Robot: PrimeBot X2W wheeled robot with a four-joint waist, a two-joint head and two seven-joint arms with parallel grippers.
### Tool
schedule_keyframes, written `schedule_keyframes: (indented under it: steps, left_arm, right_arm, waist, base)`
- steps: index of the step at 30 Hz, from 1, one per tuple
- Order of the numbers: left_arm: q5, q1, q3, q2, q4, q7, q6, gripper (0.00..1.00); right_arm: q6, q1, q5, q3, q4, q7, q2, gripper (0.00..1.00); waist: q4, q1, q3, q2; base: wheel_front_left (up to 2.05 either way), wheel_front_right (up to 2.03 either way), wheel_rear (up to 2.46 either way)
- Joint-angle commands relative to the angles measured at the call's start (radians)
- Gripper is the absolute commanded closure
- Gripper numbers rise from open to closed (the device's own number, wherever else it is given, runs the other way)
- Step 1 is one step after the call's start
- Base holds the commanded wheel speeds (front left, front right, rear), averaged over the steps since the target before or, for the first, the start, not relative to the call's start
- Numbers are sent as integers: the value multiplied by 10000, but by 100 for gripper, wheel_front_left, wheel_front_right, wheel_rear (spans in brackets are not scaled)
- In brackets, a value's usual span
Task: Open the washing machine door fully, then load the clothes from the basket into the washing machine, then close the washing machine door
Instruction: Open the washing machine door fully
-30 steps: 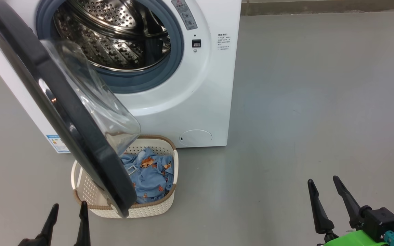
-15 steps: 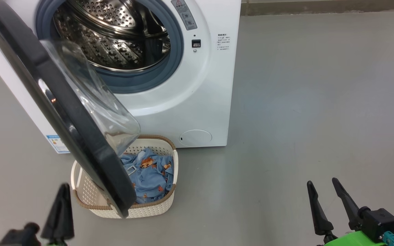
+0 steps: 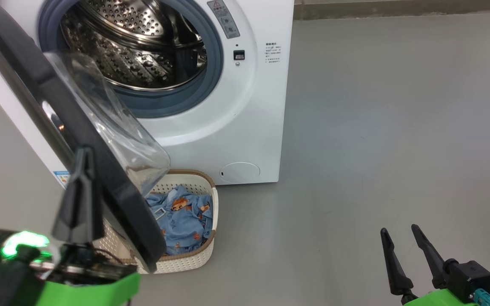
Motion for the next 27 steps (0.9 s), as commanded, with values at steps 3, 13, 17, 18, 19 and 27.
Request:
schedule_keyframes:
  steps: [3, 13, 17, 18, 19, 27]
  left_arm:
    - [125, -486, -624, 262, -493, -49, -26, 100]
    - [-34, -298, -2491, 386, 487, -49, -26, 100]
    - [-231, -95, -3315, 407, 1384, -49, -26, 100]
    - [-259, -86, -3426, 398, 1536, -49, -26, 100]
    - [-299, -83, -3500, 382, 1669, -49, -26, 100]
    - [-461, -193, -3483, 302, 2831, -49, -27, 100]
  right_arm:
    - [62, -359, 82, 309, -176, -74, -47, 0]
    - [62, -363, 171, 456, -97, -74, -47, 0]
    - [62, -401, 242, 503, -65, -74, -47, 0]
    - [62, -410, 243, 505, -61, -74, -47, 0]
    - [62, -418, 241, 510, -55, -74, -47, 0]
    - [62, -502, 234, 571, -36, -74, -47, 0]
  waist:
    - [-49, 0, -13, -1]
    - [-147, 0, 30, -1]
    - [-208, 0, 117, -1]
    - [-216, 0, 134, -1]
    - [-225, 0, 147, -1]
    - [-365, 0, 303, -1]
  base:
    - [0, 0, 0]
    - [0, 0, 0]
    - [0, 0, 0]
    - [0, 0, 0]
    - [0, 0, 0]
    - [0, 0, 0]
